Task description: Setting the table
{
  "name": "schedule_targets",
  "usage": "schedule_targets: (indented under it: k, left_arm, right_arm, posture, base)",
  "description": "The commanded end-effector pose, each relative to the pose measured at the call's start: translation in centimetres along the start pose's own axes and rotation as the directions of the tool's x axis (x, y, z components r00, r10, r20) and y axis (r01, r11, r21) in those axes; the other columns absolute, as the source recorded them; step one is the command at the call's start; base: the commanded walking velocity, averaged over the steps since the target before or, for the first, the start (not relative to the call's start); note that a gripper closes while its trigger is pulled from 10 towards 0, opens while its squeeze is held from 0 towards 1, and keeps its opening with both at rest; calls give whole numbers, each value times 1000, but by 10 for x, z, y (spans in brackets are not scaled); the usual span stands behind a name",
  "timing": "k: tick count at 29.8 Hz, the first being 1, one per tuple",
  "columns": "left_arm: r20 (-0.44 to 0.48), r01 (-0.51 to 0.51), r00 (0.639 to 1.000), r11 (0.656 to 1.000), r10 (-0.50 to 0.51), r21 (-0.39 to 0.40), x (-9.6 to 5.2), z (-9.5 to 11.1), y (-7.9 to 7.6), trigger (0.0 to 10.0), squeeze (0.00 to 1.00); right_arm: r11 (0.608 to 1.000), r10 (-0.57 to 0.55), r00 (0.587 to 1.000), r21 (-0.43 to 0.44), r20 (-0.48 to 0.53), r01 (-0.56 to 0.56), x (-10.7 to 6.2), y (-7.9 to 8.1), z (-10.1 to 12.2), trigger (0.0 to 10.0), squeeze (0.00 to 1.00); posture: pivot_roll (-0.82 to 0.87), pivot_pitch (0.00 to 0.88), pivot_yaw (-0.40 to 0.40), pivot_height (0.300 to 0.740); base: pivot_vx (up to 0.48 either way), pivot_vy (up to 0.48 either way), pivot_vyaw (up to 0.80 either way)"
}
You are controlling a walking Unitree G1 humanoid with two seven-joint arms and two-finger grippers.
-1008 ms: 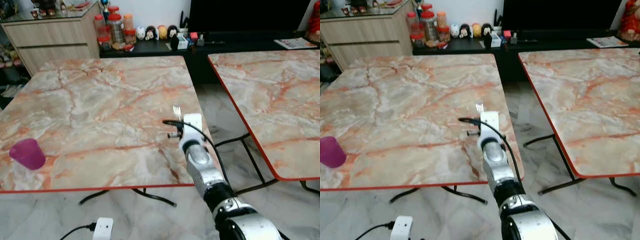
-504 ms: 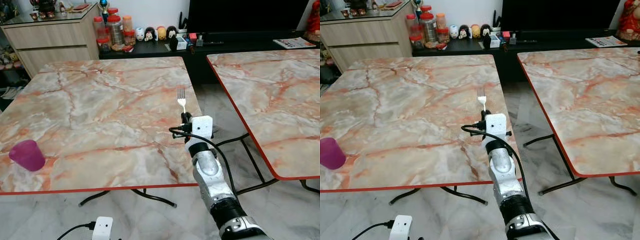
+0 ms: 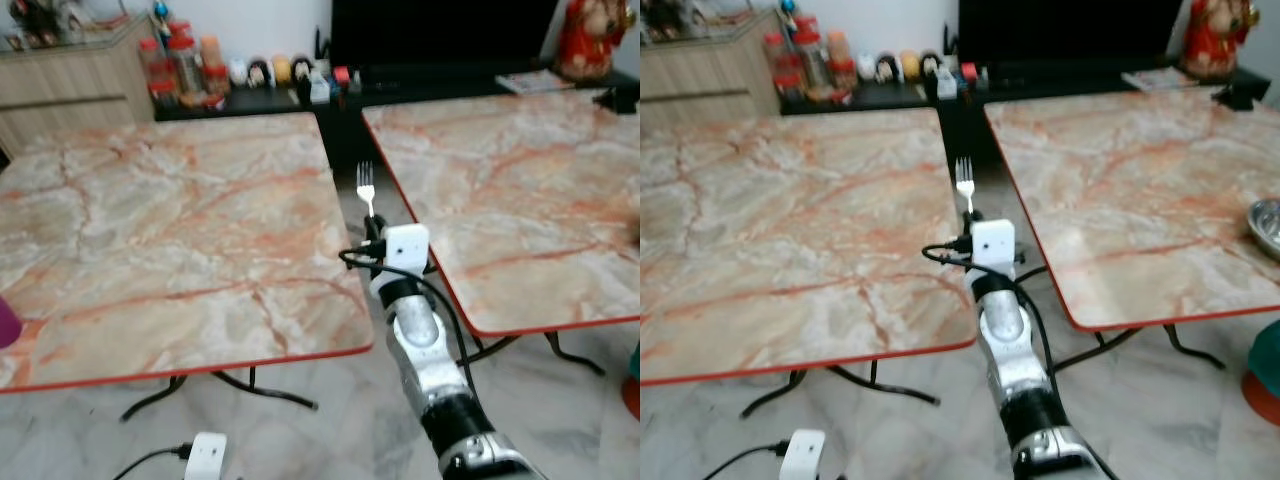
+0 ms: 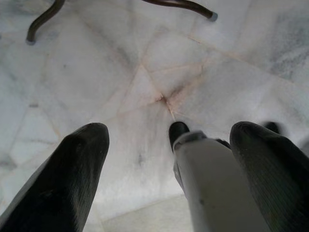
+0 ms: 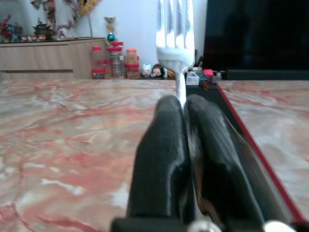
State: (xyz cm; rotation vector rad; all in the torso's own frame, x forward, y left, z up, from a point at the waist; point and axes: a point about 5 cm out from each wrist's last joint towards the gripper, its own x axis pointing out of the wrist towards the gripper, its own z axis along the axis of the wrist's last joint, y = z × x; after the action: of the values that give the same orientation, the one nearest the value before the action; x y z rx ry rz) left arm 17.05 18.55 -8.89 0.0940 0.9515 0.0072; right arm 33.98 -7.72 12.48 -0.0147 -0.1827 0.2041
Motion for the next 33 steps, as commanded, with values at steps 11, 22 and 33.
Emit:
schedule_targets:
  k: [11, 22, 33]
  left_arm:
    - [-6, 9, 1000, 1000, -9, -2, 0, -2, -3, 10000, 0]
    - [-6, 10, 1000, 1000, -10, -5, 0, -2, -3, 10000, 0]
    - [-15, 17, 1000, 1000, -17, 15, -2, -7, -2, 10000, 0]
  right_arm:
    - [999, -45, 999, -7, 2, 45, 1, -11, 4, 10000, 0]
    - [998, -59, 998, -14, -1, 59, 2, -12, 5, 10000, 0]
    - [997, -75, 997, -20, -19, 75, -3, -15, -1, 10000, 0]
  posture:
    - [-44, 1, 47, 740]
    - [-43, 17, 56, 740]
    - [-51, 0, 63, 740]
  base:
    - [0, -480, 0]
    - [0, -480, 0]
    - [0, -480, 0]
